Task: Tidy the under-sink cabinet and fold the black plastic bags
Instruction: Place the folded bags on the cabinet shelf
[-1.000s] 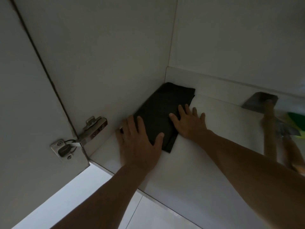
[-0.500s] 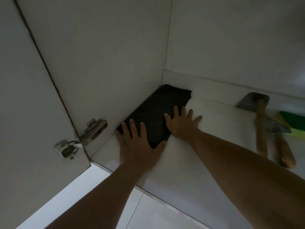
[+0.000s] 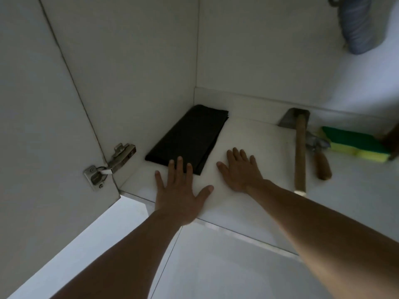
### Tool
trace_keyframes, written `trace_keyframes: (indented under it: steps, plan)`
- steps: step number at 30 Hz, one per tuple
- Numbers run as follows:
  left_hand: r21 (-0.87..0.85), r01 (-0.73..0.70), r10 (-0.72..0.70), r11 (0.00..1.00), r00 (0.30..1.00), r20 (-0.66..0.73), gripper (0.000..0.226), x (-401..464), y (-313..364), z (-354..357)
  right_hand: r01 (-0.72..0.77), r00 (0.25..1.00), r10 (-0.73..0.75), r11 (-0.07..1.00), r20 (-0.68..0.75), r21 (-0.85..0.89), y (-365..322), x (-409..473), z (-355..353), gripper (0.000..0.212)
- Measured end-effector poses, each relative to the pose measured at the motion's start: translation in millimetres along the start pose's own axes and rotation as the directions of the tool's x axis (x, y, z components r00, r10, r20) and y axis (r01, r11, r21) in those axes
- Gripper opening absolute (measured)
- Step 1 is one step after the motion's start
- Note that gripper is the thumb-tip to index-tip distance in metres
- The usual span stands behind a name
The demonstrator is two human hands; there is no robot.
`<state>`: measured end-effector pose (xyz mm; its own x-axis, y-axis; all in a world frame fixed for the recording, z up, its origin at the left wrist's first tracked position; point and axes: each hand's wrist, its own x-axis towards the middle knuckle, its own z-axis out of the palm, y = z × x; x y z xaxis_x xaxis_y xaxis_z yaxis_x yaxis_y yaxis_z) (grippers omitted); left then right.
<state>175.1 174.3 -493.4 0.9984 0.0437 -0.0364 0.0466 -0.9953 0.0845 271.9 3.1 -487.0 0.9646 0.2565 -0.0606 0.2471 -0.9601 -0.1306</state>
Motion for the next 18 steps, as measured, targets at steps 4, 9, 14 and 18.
trace_keyframes:
  steps: [4, 9, 14, 18]
  plan:
    - [0.012, -0.067, 0.066, 0.998, 0.996, 0.053, 0.085, -33, 9, 3, 0.006, 0.999, -0.006, 1.000, 0.032, -0.020, 0, -49, 0, 0.066]
    - [0.049, -0.117, 0.110, 0.992, 0.986, 0.125, 0.081, -65, 27, 1, -0.007, 1.000, 0.007, 1.000, 0.030, -0.003, 2, -105, 3, 0.066]
    - [0.058, -0.201, 0.193, 0.978, 0.974, 0.121, 0.082, -92, 42, 4, -0.054, 0.997, 0.054, 0.999, 0.057, -0.003, 14, -159, 4, 0.067]
    - [0.043, -0.242, 0.230, 0.969, 0.956, 0.182, 0.112, -114, 45, 1, -0.093, 0.994, 0.095, 0.995, 0.058, -0.030, 33, -209, 3, 0.070]
